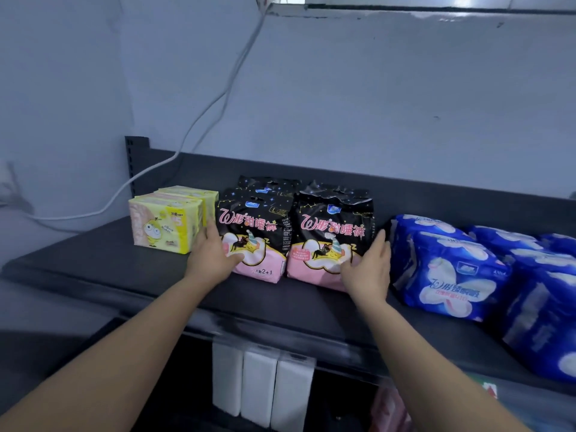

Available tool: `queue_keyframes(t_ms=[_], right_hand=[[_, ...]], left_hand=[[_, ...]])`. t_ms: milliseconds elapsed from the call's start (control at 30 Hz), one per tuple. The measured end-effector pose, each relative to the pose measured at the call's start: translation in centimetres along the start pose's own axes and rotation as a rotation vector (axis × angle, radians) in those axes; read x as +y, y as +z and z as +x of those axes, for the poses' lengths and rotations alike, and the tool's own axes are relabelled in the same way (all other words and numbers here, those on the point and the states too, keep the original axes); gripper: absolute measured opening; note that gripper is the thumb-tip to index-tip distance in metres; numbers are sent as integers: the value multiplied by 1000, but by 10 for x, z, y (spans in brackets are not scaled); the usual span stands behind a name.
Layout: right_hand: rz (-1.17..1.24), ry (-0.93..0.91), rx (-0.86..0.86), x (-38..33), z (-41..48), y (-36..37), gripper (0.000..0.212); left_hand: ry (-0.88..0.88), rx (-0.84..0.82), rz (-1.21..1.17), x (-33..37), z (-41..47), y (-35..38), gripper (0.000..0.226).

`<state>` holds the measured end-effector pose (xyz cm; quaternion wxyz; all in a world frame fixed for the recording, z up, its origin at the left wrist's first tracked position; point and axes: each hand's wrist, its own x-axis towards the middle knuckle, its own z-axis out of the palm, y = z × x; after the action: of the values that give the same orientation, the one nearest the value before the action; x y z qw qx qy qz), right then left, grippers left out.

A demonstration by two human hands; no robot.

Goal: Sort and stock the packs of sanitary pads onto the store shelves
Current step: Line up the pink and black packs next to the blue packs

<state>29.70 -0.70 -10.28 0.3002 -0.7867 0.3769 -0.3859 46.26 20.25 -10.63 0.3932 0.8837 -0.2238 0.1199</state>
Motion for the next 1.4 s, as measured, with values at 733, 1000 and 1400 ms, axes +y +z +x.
queue_keyframes(t_ms=[733, 1000, 1400], right_hand=[[-145, -963, -826, -98, -240, -20, 61], [-25, -1244, -1022, -178, -391, -42, 61], [126, -1592, -1241, -245, -665, -140, 56]], left_hand=[[-350, 102, 955, -4, -301, -228, 45], [-662, 188, 1156, -21, -458, -349, 37], [-1107, 286, 1239, -8, -739, -491, 37]])
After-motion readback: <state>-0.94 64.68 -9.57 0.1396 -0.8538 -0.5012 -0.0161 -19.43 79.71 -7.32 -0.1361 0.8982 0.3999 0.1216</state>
